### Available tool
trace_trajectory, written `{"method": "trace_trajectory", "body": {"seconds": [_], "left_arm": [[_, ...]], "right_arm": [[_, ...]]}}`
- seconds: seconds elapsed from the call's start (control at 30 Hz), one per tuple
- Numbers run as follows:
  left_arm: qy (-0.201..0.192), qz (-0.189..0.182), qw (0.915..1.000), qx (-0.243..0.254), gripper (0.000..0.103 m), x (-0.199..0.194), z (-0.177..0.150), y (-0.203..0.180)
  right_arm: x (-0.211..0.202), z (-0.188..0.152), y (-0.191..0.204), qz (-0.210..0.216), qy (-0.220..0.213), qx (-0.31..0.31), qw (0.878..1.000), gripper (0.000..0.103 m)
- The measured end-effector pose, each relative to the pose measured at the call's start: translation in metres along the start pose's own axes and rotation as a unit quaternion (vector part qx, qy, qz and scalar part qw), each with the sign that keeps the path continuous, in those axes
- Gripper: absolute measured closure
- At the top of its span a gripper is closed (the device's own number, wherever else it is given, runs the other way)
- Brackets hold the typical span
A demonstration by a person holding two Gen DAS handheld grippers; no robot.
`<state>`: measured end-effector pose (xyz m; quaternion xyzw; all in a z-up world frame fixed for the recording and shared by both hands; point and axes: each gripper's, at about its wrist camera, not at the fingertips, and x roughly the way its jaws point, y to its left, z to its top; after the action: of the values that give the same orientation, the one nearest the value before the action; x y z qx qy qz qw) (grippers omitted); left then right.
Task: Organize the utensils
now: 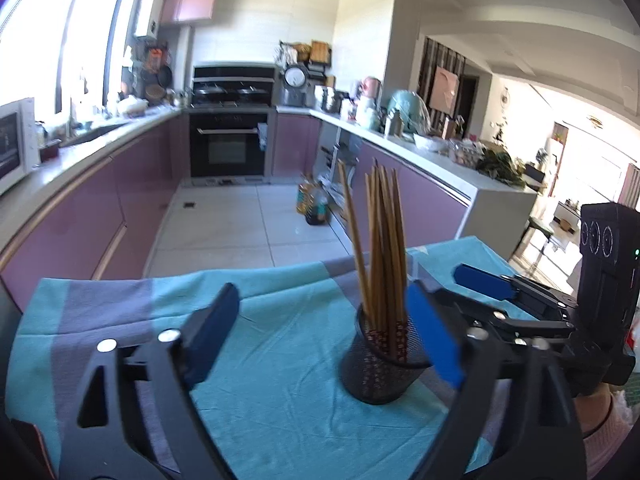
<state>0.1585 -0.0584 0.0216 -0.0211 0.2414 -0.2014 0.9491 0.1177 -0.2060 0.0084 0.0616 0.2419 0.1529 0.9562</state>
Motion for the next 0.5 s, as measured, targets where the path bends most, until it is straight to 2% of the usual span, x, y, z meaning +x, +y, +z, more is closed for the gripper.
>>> {"method": "trace_trajectory", "body": {"seconds": [0.03, 0.1, 0.2, 0.5], "left_arm": [[-0.011, 0.009, 0.9999, 0.001, 0.014, -0.007, -0.003, 0.002], [-0.027, 0.025, 0.9993, 0.001, 0.005, -0.022, -0.008, 0.007], [-0.046, 0.052, 0.9976, 0.000, 0.005, -0.040, -0.019, 0.014], [-0.092, 0.117, 0.9888, -0.011, 0.005, -0.094, -0.046, 0.025]], "right_arm": [[-0.004, -0.003, 0.003, -0.007, -0.006, -0.009, 1.000, 0.022], [-0.009, -0.008, 0.009, -0.016, -0.010, -0.020, 1.000, 0.016], [-0.017, -0.016, 0.016, -0.030, -0.015, -0.033, 0.999, 0.008], [-0.047, -0.032, 0.035, -0.075, -0.058, -0.058, 0.994, 0.007]]}}
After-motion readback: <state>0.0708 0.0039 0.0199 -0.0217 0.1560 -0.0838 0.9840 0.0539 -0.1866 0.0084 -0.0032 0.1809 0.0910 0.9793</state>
